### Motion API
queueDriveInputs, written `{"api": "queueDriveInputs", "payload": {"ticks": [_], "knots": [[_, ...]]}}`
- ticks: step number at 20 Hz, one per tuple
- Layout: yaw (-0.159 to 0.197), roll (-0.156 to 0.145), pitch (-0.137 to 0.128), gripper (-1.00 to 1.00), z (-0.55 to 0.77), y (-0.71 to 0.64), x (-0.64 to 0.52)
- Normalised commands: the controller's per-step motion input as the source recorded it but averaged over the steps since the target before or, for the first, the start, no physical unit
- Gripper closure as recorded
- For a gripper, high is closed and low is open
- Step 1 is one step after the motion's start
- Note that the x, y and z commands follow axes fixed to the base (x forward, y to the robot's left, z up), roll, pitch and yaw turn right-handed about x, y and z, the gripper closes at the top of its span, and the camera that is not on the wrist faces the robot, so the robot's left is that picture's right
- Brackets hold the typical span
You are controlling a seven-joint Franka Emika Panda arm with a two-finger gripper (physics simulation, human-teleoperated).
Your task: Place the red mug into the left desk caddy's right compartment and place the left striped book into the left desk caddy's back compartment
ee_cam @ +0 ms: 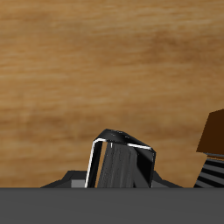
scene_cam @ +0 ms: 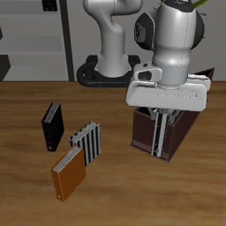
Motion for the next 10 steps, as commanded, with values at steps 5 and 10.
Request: {"api": "queueDriveInputs", "payload": {"ticks": [5, 10], "knots": [[-0.066, -0.045, -0.037, 1.00, 0.49, 0.07, -0.49], [-0.052, -0.044, 0.009, 1.00, 0.35, 0.08, -0.48]]}}
